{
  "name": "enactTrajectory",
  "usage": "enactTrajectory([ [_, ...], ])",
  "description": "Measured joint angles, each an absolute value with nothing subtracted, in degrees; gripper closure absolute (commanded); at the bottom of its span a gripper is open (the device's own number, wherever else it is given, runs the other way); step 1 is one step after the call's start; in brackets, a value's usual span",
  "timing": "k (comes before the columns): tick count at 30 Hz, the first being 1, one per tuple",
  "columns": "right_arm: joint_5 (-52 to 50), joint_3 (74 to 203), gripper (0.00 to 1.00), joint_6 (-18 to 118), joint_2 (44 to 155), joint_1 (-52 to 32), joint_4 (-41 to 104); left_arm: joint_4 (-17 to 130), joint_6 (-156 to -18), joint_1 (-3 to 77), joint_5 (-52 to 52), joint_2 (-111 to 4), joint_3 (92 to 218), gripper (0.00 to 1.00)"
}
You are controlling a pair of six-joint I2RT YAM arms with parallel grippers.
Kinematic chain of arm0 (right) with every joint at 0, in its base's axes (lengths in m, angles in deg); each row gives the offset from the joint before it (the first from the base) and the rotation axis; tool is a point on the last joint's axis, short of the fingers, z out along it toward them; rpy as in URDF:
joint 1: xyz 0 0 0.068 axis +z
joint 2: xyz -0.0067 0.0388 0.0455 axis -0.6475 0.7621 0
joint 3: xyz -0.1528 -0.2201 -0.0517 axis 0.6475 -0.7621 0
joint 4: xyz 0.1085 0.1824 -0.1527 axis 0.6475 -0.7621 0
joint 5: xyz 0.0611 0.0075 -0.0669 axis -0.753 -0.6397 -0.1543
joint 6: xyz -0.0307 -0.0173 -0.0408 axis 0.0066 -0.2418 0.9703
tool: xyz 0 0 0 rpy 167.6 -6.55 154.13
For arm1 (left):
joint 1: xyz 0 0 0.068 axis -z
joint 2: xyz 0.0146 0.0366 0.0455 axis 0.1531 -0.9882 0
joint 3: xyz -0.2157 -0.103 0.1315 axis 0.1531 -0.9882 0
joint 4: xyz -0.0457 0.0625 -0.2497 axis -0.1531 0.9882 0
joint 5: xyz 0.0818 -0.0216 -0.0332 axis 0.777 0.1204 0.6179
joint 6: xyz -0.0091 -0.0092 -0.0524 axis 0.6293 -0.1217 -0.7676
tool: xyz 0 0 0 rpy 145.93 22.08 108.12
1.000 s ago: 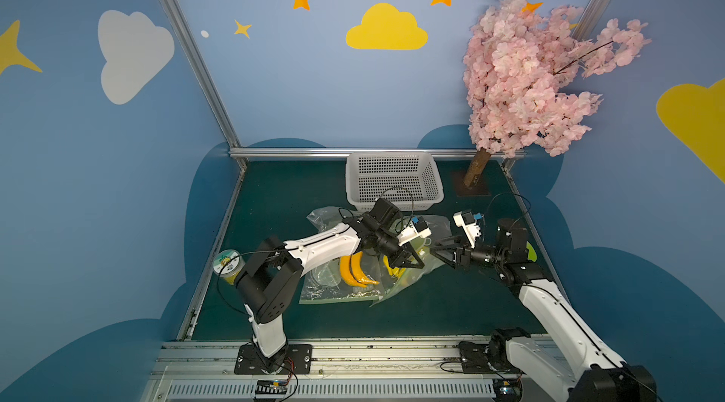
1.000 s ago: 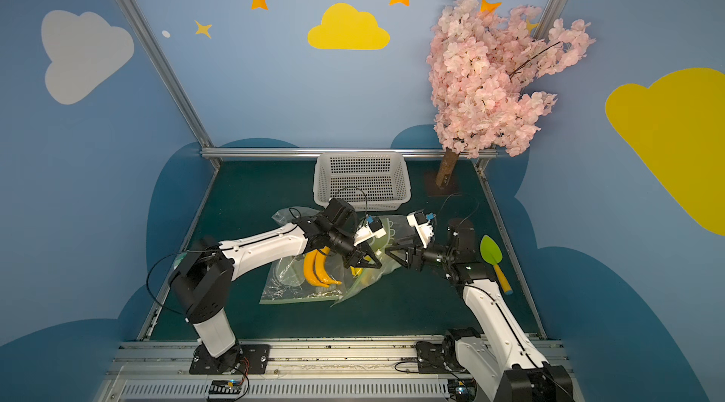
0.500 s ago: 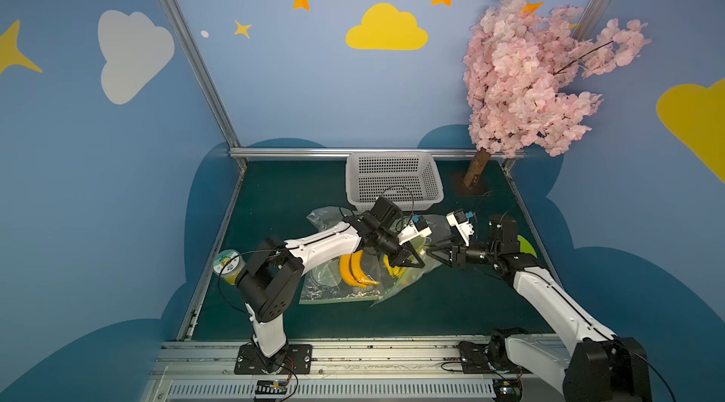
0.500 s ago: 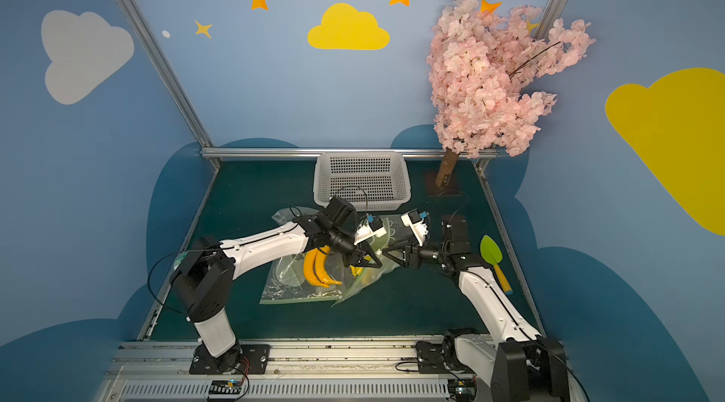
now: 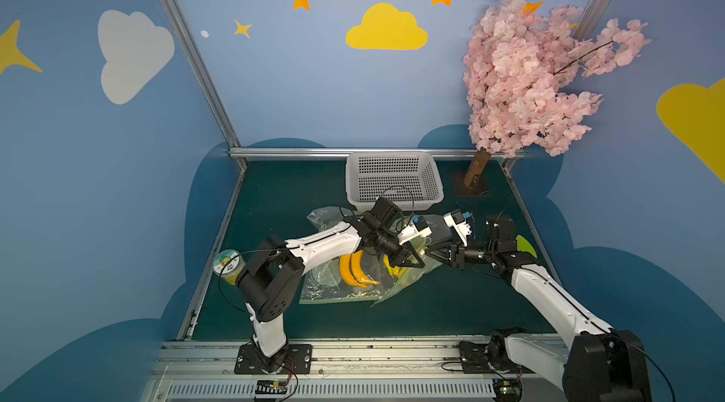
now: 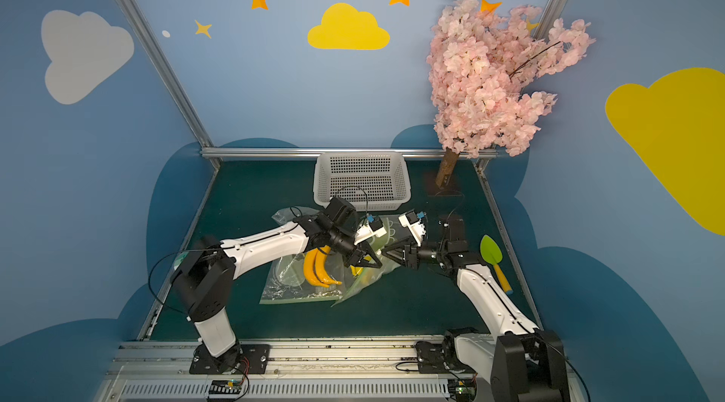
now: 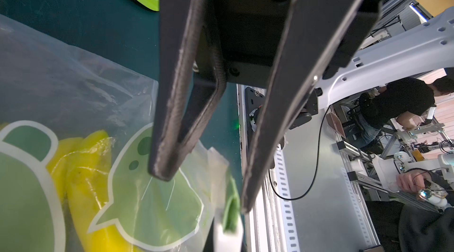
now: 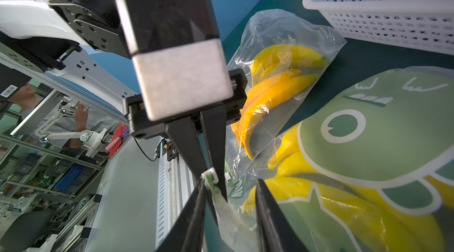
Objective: Open the zip-top bag and take out the banana
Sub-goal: Unzip the zipper on the zipper food storage bag.
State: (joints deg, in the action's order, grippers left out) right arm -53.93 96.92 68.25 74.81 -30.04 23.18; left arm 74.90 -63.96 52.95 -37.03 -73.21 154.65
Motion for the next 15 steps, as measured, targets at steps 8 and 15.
enactTrajectory([
  [8,-53.9,97.29,0.71,68.31,75.12,-30.04,22.56,74.9,-64.0,52.58,-37.01,-73.21,154.65,0.93],
  [15,-53.88,97.77,0.75,68.73,75.42,-30.04,22.24,74.92,-63.98,52.42,-36.97,-73.21,154.65,0.93],
])
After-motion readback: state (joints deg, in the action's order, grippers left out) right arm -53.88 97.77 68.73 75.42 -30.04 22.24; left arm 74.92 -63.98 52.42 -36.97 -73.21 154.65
